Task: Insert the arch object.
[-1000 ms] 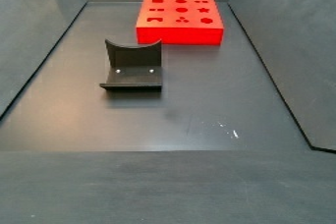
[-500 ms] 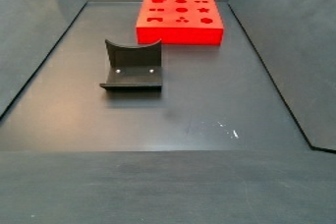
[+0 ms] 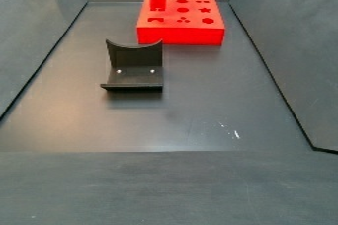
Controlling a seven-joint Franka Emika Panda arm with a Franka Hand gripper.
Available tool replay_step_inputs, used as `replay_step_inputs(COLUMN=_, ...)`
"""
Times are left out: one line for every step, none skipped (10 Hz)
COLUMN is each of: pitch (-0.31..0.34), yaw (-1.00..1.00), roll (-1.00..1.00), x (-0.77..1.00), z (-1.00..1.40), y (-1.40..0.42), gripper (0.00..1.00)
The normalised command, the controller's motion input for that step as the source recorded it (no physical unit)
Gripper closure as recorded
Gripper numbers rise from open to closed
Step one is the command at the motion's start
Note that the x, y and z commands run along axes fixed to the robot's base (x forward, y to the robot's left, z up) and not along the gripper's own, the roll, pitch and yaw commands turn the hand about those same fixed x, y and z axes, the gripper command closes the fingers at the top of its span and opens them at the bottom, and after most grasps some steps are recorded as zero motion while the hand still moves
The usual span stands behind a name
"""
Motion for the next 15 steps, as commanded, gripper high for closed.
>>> replay_step_inputs(pitch=0.003, yaw=-0.77, roll=0.0, x=0.23, z=0.0, y=0.03, gripper=1.0)
replay_step_inputs(pitch=0.0, yaw=-0.77, roll=0.0, x=0.29, z=0.0, y=0.0, gripper=1.0)
replay_step_inputs(pitch=0.0, yaw=-0.78, roll=0.0, x=0.3, z=-0.04, y=0.0, gripper=1.0)
replay_step_inputs(pitch=0.0, yaw=-0.78, roll=0.0, x=0.26, z=-0.07, y=0.0, gripper=1.0)
replay_step_inputs(pitch=0.0, yaw=-0.59, roll=0.0, x=0.06, z=-0.01, y=0.04, gripper=1.0)
replay_step_inputs(pitch=0.0, yaw=-0.09, roll=0.0, x=-0.02, z=0.0, y=0.02, gripper=1.0)
replay_step_inputs(pitch=0.0, yaw=-0.11, roll=0.0, x=0.0, z=-0.07, y=0.09, gripper=1.0)
replay_step_inputs(pitch=0.0, yaw=-0.41, roll=0.02, x=0.0, z=-0.12, y=0.13, gripper=1.0)
replay_step_inputs(pitch=0.0, yaw=-0.35, roll=0.01, x=0.0, z=-0.07, y=0.14, gripper=1.0)
replay_step_inputs(pitch=0.0, yaw=-0.14, roll=0.0, x=-0.08, z=-0.01, y=0.07, gripper=1.0)
replay_step_inputs(pitch=-0.016, yaw=-0.03, roll=0.0, x=-0.07, z=-0.03, y=0.0, gripper=1.0)
replay_step_inputs(pitch=-0.026, yaw=0.0, roll=0.0, x=-0.04, z=-0.09, y=0.0, gripper=1.0)
replay_step_inputs(pitch=-0.019, yaw=0.0, roll=0.0, x=-0.01, z=-0.2, y=-0.01, gripper=1.0)
replay_step_inputs(pitch=-0.053, yaw=0.0, roll=-0.03, x=0.0, z=-0.29, y=-0.01, gripper=1.0)
replay_step_inputs(pitch=-0.043, yaw=0.01, roll=-0.03, x=0.0, z=-0.32, y=0.0, gripper=1.0)
